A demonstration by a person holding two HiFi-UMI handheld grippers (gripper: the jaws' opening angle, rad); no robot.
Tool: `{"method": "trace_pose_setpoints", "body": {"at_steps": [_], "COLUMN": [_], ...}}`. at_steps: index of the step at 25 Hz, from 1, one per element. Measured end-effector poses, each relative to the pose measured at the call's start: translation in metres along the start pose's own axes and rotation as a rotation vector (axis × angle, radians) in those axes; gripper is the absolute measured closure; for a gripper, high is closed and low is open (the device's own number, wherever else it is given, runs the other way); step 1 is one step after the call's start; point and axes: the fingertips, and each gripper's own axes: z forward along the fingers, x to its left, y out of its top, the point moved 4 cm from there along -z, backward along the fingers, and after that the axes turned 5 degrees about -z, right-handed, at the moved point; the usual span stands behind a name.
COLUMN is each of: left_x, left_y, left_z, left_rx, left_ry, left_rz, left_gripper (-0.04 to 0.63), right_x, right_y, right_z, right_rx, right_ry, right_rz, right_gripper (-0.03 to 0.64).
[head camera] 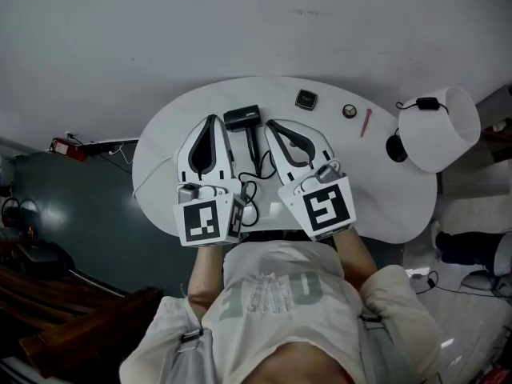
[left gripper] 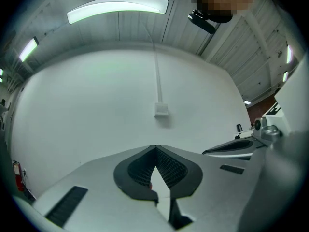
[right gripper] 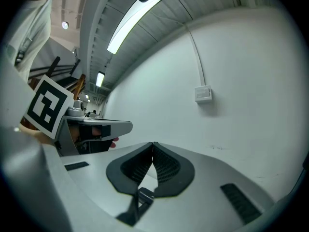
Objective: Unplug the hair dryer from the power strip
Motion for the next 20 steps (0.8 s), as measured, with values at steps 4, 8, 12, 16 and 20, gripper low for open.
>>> {"method": "trace_pose_setpoints", "body": {"at_steps": [4, 8, 12, 16, 20], "left_x": [0.013, 0.022, 0.033, 0.052, 0.082], "left_y": [0.005, 0.002, 0.0, -0.003, -0.004], "left_z": [0.01, 0.013, 0.015, 0.004, -0.004], "left_rx": [-0.018, 0.01, 0.011, 0.02, 0.024], "left_ry": [0.006, 0.007, 0.027, 0.058, 0.117], "left_rz": [-0.038, -0.078, -0.038, -0.009, 0.003], "left_gripper": [0.583, 0.583, 0.583, 0.583, 0.583], "right_x": [0.003, 0.005, 0.005, 0.018, 0.034], "right_y": [0.0, 0.002, 0.004, 0.0, 0.0], "right_z": [0.01, 0.018, 0.03, 0.045, 0.066], "right_rx": [0.013, 0.006, 0.012, 0.017, 0.008], "right_ry": [-0.007, -0.002, 0.009, 0.071, 0.121], "right_rz": [0.0, 0.066, 0.046, 0.061, 0.077], "right_gripper": [0.597, 0.597, 0.597, 0.597, 0.597]}}
